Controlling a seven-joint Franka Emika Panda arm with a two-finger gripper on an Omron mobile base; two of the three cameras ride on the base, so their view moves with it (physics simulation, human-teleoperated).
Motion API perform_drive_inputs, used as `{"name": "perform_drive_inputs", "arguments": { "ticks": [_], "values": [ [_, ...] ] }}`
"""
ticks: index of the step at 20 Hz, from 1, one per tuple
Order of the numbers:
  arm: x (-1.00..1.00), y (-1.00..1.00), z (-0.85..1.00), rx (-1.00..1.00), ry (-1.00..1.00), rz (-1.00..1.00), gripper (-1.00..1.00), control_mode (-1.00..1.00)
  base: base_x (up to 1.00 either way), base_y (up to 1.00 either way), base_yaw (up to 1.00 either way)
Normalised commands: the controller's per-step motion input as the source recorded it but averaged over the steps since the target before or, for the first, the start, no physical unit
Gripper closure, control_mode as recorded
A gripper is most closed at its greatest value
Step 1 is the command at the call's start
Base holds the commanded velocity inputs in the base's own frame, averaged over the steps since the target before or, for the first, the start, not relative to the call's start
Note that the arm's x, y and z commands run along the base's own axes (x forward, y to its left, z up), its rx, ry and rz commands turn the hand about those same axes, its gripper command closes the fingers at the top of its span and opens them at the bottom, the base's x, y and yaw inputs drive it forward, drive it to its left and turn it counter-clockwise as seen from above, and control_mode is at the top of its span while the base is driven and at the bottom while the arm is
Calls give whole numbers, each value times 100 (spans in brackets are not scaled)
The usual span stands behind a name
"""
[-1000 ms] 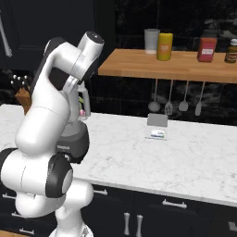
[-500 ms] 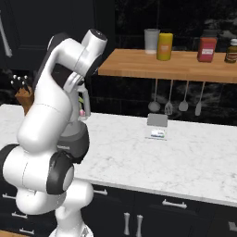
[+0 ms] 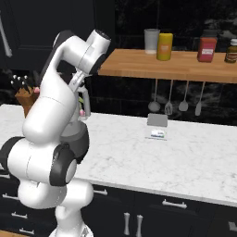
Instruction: Close the lid blender by securely placing the lid on top.
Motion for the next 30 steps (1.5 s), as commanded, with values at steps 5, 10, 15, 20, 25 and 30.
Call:
{"name": "perform_drive_inputs", "arguments": {
  "ticks": [5, 10, 15, 20, 25, 30],
  "values": [
    [0, 24, -21, 0, 1, 17, 100, -100, 0, 0, 0],
    [-13, 13, -4, 0, -5, 2, -100, -100, 0, 0, 0],
    [-7, 1, 0, 0, -11, 0, -100, -100, 0, 0, 0],
    [-1, 0, 0, 0, -8, -2, -100, -100, 0, 0, 0],
    [1, 0, 0, 0, 0, -3, -100, -100, 0, 0, 0],
    [4, 0, 0, 0, -2, -5, -100, -100, 0, 0, 0]
  ]
}}
